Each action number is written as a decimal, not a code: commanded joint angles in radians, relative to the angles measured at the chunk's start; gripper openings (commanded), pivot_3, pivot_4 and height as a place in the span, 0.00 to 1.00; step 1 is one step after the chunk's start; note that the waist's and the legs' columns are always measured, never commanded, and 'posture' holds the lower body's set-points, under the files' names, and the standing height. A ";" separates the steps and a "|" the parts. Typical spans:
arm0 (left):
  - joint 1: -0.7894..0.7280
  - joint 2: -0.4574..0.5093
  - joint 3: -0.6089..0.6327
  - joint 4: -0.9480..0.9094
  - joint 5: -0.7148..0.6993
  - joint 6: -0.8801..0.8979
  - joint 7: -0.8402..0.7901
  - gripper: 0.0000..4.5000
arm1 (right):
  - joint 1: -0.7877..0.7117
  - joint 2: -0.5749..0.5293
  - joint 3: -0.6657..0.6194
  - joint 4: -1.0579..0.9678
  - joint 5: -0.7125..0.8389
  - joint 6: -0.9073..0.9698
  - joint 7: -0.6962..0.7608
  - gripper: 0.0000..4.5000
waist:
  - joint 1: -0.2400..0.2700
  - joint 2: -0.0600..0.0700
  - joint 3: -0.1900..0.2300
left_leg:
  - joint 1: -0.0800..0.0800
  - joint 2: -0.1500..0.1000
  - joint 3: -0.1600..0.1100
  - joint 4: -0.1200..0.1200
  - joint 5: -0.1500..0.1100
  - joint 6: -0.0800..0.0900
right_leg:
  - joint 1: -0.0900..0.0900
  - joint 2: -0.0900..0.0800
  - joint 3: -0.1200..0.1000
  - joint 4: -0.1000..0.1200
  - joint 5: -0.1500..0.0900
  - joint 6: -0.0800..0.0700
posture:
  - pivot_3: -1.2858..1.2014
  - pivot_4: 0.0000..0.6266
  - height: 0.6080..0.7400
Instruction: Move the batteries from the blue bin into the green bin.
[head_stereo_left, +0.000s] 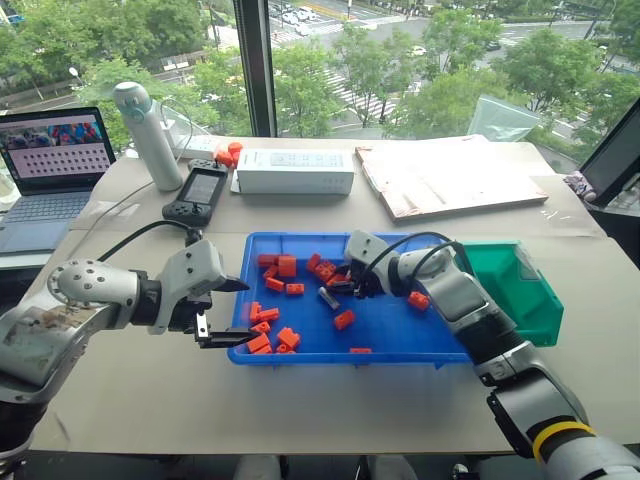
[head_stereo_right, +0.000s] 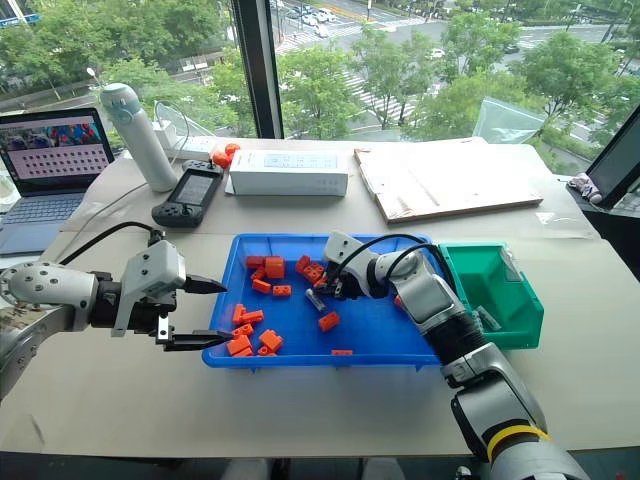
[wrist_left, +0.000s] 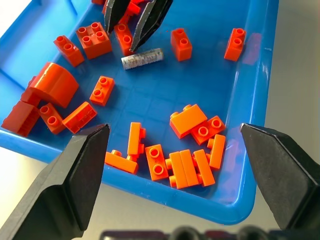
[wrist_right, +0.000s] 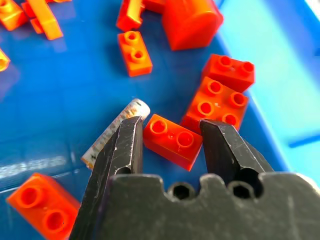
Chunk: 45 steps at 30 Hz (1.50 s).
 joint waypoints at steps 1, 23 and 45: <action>-0.020 0.004 0.006 -0.008 0.000 -0.023 -0.002 1.00 | -0.014 -0.013 -0.026 -0.008 -0.018 -0.007 -0.009 0.68 | 0.000 0.000 0.000 | 0.000 0.000 0.000 0.000 0.000 0.000 | 0.000 0.000 0.000 0.000 0.000 0.000 | 0.52 0.24 0.92; -0.044 -0.002 -0.035 0.022 0.004 -0.049 -0.012 1.00 | 0.051 -0.026 0.034 -0.336 0.080 0.353 0.045 0.86 | -0.001 0.000 0.000 | 0.000 0.000 0.000 -0.001 0.000 0.000 | -0.001 0.000 0.000 0.000 0.000 -0.001 | 0.52 0.24 0.92; -0.138 -0.122 0.024 0.050 -0.115 -0.031 0.031 1.00 | -0.087 -0.264 -0.233 -0.263 0.207 0.335 0.181 0.06 | 0.015 -0.001 0.001 | -0.002 0.000 0.000 0.001 0.000 0.000 | -0.005 0.000 -0.001 0.000 0.000 0.000 | 0.52 0.24 0.92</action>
